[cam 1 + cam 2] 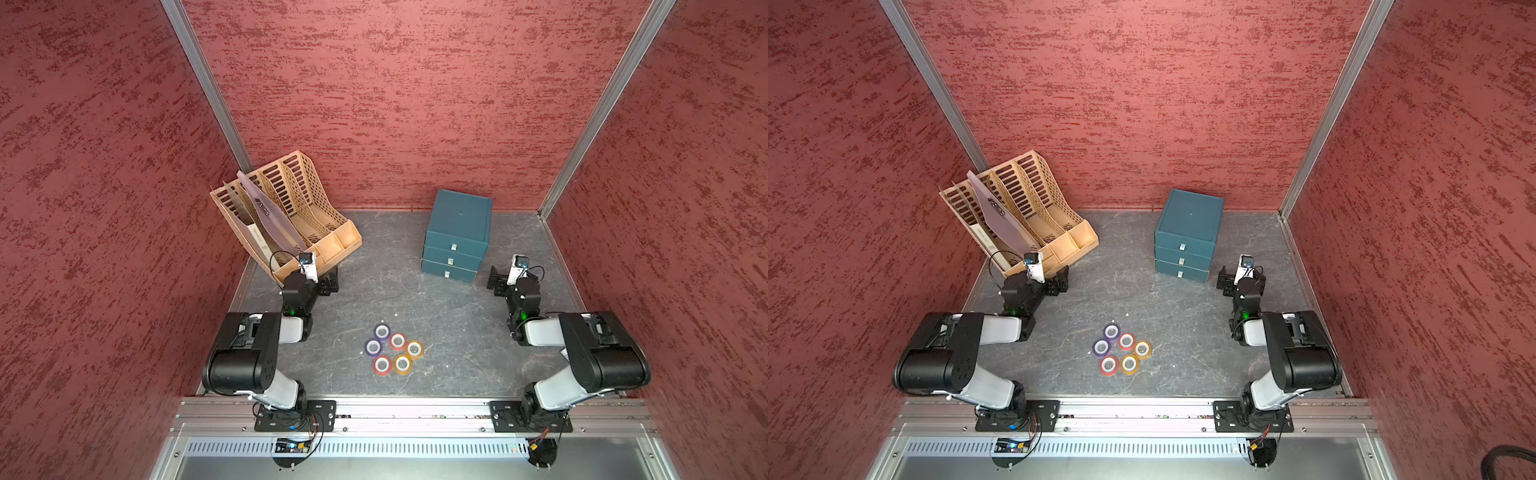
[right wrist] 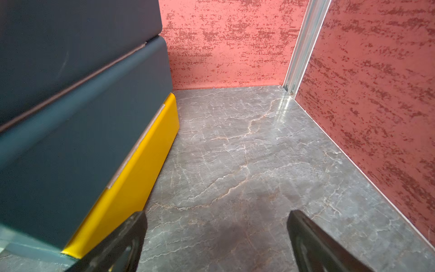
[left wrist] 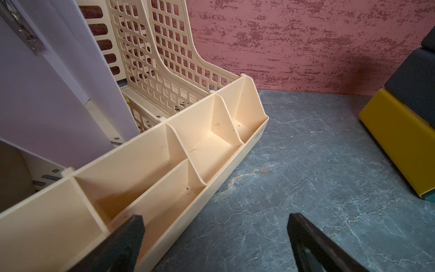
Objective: Place the transparent tape into the drawer according to color
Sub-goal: Move the storage box to the center of the board.
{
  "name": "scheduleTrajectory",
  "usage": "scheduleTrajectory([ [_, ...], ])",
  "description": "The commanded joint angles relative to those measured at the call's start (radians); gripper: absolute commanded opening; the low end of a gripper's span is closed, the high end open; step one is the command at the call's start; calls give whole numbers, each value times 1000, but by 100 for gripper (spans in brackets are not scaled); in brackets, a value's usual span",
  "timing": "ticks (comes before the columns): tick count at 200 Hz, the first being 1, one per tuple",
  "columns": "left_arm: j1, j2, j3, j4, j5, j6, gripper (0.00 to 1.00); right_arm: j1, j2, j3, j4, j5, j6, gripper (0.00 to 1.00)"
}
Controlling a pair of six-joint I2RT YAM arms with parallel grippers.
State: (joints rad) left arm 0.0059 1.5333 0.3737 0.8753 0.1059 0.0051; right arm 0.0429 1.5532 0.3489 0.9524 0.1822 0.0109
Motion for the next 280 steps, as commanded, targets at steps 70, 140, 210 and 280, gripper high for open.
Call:
scheduleTrajectory([
  [70,31,-1,5,17,-62,0,100,-5,-4,17,6,-13,5,98],
  [140,16,-104,8,-77,-74,12,100,3,-83,76,-173,-27,-13,98],
  [210,-104,-395,126,-550,-155,21,100,21,-302,332,-709,73,55,99],
  [280,-229,-569,253,-897,-91,-104,100,24,-298,663,-1128,-68,201,99],
])
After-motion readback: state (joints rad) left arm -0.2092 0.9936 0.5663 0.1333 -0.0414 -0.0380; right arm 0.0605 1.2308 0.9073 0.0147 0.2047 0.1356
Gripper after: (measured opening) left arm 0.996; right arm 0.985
